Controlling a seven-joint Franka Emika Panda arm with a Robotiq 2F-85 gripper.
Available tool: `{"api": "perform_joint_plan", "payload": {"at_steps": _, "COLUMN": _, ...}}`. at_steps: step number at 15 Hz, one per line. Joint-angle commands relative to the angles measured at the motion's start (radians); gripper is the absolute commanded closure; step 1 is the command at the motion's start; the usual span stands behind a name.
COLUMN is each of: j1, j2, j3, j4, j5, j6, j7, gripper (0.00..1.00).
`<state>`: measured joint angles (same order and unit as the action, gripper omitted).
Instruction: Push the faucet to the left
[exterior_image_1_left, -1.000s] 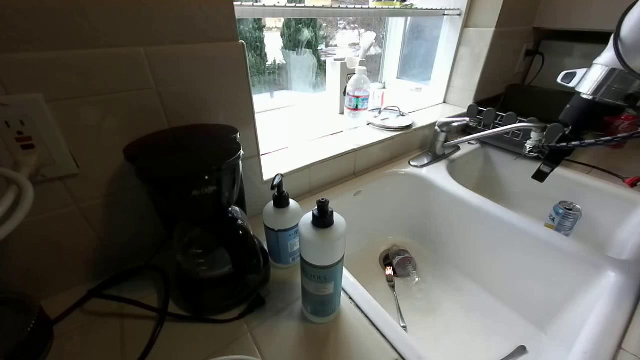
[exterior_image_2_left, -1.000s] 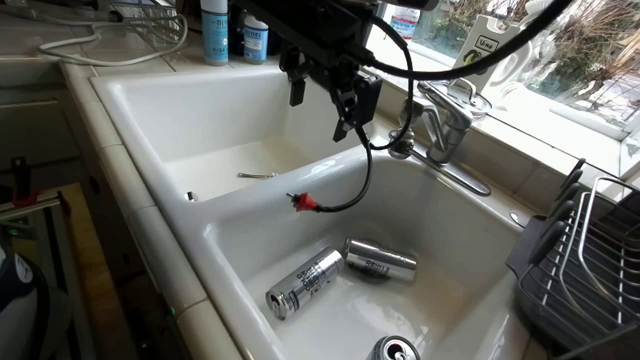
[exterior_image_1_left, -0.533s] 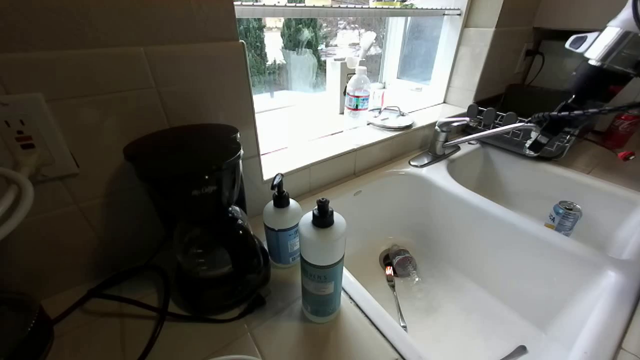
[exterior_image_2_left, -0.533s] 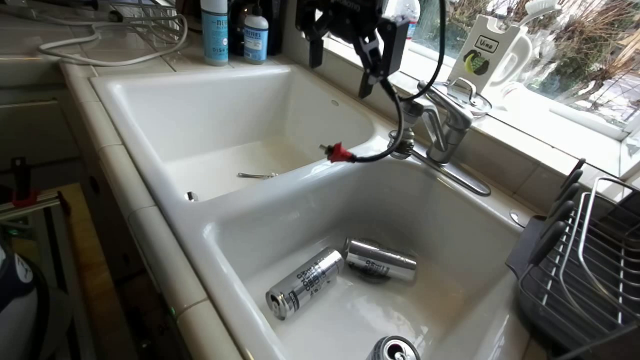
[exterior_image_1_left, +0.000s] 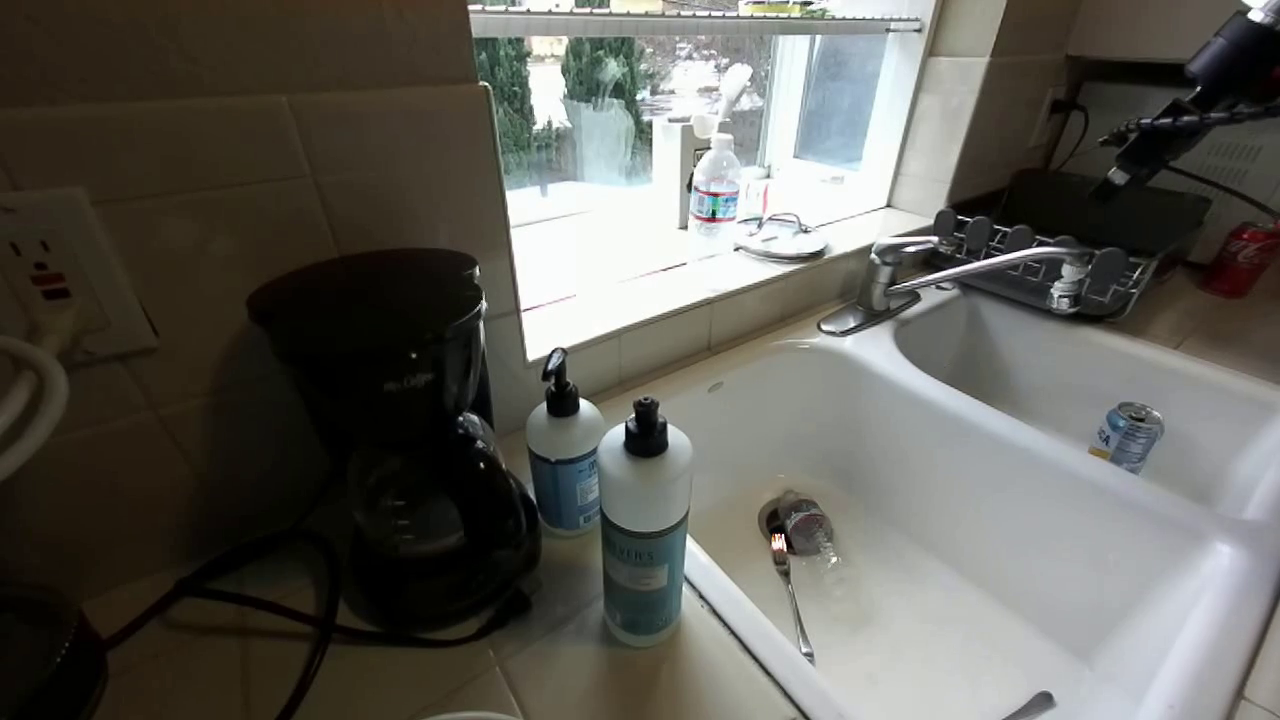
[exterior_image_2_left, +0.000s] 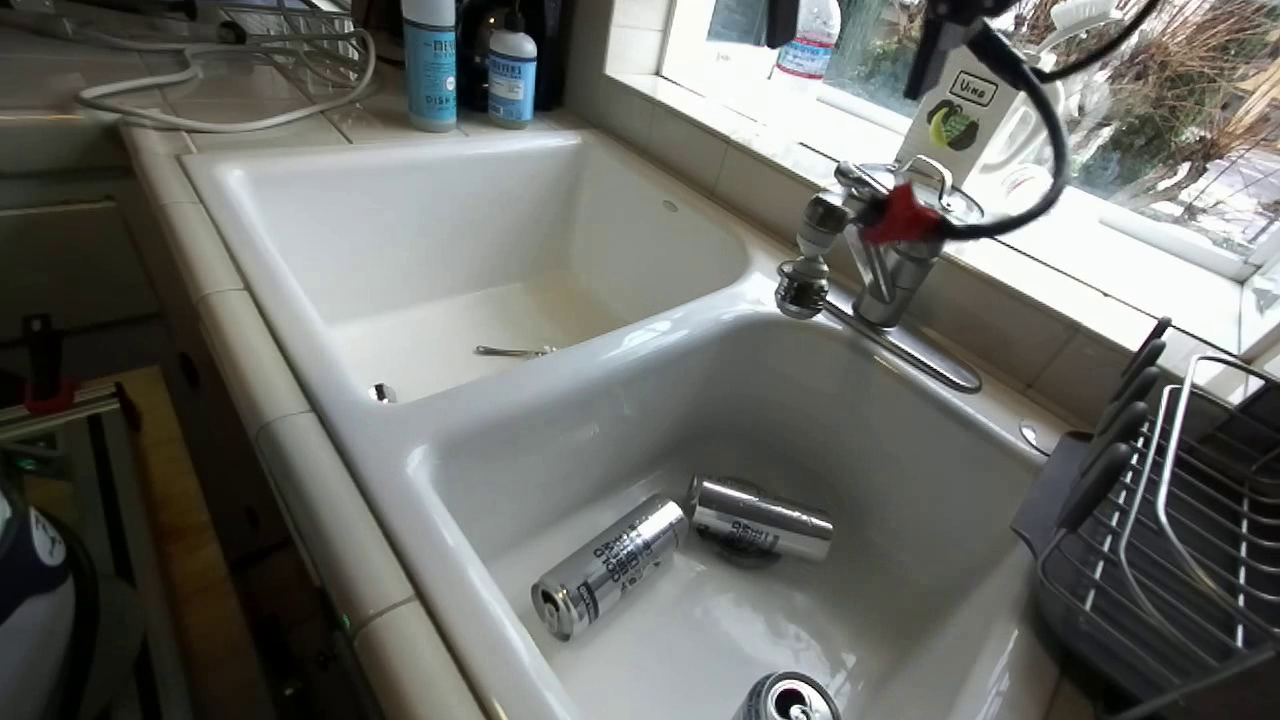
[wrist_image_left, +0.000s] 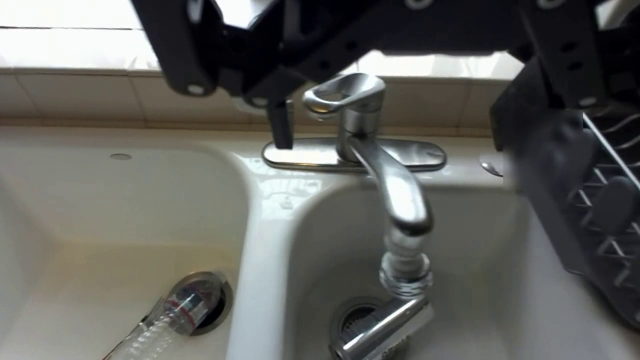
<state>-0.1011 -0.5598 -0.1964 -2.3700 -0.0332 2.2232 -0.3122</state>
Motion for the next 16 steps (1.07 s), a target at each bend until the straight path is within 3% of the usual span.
{"api": "perform_joint_plan", "payload": {"at_steps": 1, "j1": -0.052, "j2": 0.078, "j3": -0.048, "j4": 0.049, "j5": -0.011, "j6": -0.017, "j7": 0.034, "gripper": 0.0}}
{"api": "perform_joint_plan", "payload": {"at_steps": 6, "j1": -0.03, "j2": 0.144, "j3": -0.079, "j4": 0.021, "j5": 0.046, "j6": 0.053, "j7": -0.011, "gripper": 0.0}}
{"api": "perform_joint_plan", "payload": {"at_steps": 16, "j1": 0.04, "j2": 0.22, "j3": -0.082, "j4": 0.014, "j5": 0.211, "j6": 0.066, "j7": -0.161, "gripper": 0.0}}
